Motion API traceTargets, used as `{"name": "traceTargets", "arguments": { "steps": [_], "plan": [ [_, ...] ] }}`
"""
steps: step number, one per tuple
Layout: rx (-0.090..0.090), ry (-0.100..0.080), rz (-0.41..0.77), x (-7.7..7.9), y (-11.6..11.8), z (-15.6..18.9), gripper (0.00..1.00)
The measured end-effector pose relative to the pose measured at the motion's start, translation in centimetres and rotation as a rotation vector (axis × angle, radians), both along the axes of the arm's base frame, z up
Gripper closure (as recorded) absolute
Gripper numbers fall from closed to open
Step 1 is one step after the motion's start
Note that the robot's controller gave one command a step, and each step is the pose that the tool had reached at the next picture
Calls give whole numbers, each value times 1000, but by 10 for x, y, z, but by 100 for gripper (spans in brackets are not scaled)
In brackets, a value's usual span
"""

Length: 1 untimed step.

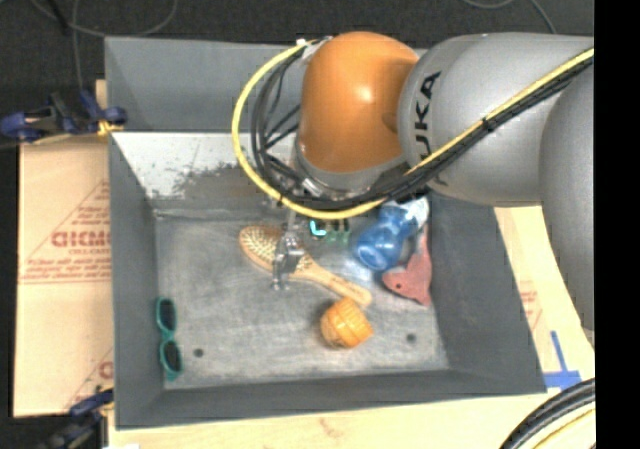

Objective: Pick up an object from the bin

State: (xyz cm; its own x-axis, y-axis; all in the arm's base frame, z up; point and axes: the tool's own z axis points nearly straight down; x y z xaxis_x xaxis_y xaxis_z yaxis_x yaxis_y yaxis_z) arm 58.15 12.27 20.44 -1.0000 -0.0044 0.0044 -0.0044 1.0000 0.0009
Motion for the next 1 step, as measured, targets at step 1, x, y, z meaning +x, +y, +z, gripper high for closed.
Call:
{"name": "traceTargets", "arguments": {
  "steps": [1],
  "plan": [
    [1,-6,-2,1,-1,4,0]
  ]
}}
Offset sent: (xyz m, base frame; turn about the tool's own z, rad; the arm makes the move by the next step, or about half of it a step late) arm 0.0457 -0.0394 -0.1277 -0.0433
